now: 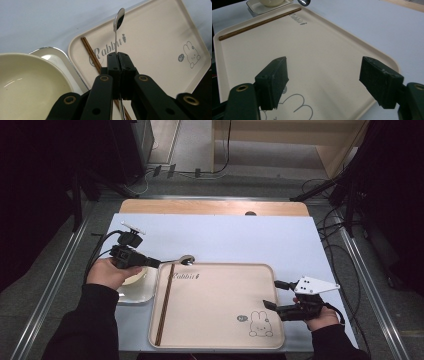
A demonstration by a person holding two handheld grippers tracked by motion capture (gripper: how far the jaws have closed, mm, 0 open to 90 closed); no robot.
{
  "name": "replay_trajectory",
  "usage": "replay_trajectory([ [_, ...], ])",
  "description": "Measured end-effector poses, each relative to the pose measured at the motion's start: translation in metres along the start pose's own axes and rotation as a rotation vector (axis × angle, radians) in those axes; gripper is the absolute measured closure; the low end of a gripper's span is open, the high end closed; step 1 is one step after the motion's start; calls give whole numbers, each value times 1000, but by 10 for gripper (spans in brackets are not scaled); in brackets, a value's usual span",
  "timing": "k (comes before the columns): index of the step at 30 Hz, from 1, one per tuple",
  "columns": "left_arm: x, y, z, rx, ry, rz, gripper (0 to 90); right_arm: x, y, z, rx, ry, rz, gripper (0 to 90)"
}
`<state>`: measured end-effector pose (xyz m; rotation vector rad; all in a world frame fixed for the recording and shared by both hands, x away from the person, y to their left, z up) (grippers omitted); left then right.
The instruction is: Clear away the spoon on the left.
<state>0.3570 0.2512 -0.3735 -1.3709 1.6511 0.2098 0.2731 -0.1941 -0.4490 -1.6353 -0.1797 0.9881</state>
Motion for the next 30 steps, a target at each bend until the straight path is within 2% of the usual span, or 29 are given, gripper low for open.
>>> replay_trajectory([
  [7,12,6,4,-17,8,-1,899,0,0,0,1,1,-3,229],
  [13,23,12,4,-16,2,14,899,0,0,0,-1,1,1,230],
  [15,26,14,6,-21,-14,24,899,0,0,1,-1,1,1,230],
  [19,29,18,8,-28,0,17,898,0,0,0,-3,2,3,229],
  [23,33,21,7,-19,-7,32,898,0,0,1,-4,1,5,230],
  [30,43,29,4,-28,-12,58,893,1,0,2,-12,-5,4,229],
])
Point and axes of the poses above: each handheld gripper's, and its own axes: x roughly forward along the jaws, y roughly out of its underside, z roughly to its left, the point moved 3 cm from there along x, roughly forward along the jaws, and after that the axes turned 13 degrees about y, right-handed, at the moved point
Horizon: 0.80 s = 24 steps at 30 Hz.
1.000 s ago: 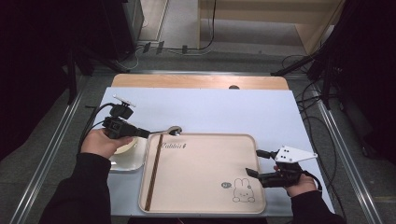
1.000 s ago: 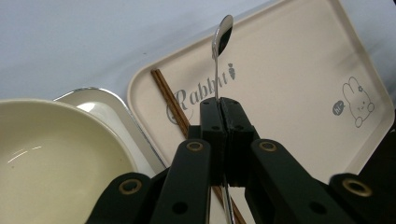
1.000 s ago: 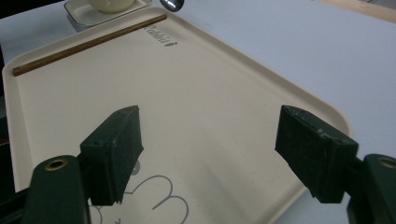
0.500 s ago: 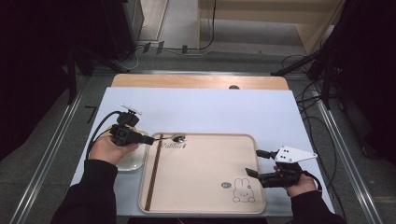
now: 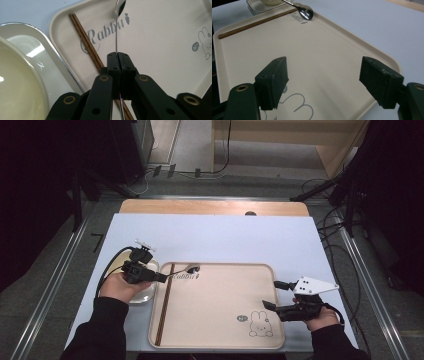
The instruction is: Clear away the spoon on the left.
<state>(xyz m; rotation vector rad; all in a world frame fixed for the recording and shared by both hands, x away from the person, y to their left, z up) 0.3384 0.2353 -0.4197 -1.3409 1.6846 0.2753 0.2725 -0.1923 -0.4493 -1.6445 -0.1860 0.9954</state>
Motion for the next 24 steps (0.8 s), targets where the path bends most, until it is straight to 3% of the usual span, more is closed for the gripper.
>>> replay_trajectory([
  [24,42,16,-8,-10,9,33,896,0,-1,2,-7,-5,0,229],
])
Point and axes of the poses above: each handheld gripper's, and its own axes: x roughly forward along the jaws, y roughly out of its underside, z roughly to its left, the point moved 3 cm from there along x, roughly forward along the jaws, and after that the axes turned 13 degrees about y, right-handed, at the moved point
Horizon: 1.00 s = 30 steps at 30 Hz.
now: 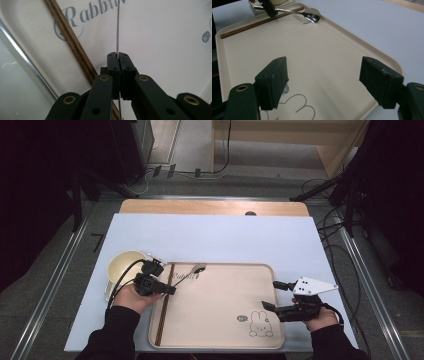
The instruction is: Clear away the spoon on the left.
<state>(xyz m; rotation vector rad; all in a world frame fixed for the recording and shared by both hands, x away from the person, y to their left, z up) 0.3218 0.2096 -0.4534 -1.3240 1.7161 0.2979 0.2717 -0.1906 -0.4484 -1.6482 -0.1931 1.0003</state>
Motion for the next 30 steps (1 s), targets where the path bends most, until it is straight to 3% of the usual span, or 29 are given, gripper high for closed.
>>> replay_trajectory([
  [5,7,-1,-3,6,30,1,896,0,0,0,0,2,-4,229],
  [15,25,-3,-10,18,19,40,878,0,0,0,0,2,-3,230],
  [30,23,9,-18,22,-18,54,831,-1,0,0,-4,-2,0,229],
])
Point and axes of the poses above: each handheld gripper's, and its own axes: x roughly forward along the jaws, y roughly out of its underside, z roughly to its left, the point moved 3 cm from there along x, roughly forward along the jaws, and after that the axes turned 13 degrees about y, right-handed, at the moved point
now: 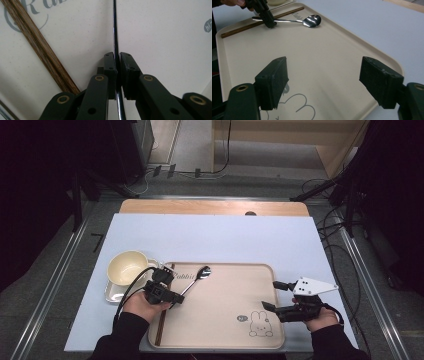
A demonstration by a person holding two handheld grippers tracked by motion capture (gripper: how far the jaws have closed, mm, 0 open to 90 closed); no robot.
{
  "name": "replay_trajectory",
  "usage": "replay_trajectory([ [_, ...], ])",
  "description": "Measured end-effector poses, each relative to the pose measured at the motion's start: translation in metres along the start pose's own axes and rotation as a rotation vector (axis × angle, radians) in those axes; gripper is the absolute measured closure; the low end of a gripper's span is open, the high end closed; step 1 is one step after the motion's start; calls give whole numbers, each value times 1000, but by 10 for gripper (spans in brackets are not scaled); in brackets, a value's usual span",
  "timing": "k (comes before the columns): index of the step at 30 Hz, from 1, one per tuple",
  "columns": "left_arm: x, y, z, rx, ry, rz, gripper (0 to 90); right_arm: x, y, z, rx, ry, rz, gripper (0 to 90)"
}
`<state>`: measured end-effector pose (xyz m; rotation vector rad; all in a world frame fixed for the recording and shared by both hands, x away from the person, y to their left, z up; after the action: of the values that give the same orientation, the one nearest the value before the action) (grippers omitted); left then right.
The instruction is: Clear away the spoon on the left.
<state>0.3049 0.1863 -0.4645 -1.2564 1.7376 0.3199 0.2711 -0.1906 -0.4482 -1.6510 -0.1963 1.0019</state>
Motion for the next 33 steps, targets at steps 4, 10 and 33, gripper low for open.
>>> replay_trajectory([
  [4,0,2,-1,-7,17,0,815,0,0,0,0,-2,0,229],
  [10,1,4,-4,1,30,4,765,2,0,-1,8,-3,4,229],
  [33,-9,-19,-8,139,84,-83,338,3,2,-4,12,8,12,229],
])
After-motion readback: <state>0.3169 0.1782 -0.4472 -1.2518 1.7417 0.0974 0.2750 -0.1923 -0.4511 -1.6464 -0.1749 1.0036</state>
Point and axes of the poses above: each handheld gripper's, and its own axes: x roughly forward along the jaws, y roughly out of its underside, z roughly to its left, the point moved 3 cm from there along x, roughly forward along the jaws, and after that the axes turned 13 degrees about y, right-handed, at the moved point
